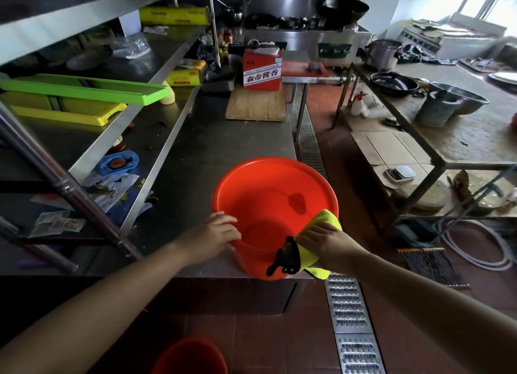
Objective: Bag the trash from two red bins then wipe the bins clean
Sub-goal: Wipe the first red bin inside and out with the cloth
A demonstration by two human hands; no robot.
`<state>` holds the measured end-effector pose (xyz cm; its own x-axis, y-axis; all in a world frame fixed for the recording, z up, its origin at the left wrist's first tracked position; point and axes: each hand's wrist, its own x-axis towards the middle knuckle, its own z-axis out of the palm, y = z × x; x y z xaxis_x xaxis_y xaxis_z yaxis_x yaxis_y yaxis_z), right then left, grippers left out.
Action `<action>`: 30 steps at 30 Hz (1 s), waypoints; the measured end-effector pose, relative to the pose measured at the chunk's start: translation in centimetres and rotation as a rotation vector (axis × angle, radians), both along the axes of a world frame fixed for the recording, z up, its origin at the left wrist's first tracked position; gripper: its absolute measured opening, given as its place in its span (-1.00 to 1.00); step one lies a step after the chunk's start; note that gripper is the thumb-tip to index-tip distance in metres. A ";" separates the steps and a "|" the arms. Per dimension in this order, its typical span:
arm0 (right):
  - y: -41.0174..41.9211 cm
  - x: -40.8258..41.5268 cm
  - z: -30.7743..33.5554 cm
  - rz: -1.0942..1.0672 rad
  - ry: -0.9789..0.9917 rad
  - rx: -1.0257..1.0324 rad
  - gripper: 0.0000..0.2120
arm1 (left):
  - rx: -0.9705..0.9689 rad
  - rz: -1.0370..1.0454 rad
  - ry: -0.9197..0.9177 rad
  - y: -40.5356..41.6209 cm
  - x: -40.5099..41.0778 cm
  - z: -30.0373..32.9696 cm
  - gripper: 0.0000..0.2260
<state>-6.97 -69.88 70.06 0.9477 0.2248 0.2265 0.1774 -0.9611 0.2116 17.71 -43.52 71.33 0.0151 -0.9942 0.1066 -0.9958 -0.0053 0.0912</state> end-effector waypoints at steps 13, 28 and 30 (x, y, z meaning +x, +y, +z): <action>0.9 0.1 0.2 -0.015 0.001 0.071 -0.41 | 0.054 -0.030 0.083 -2.9 -4.8 -0.4 -0.67; -0.2 1.1 2.7 -0.109 0.196 0.019 -0.36 | 0.155 -0.039 -0.183 -5.8 -5.9 -0.3 -0.55; 0.5 1.0 2.5 -0.095 0.132 0.018 -0.36 | 0.107 0.069 -0.088 -6.4 -7.2 -0.6 -0.62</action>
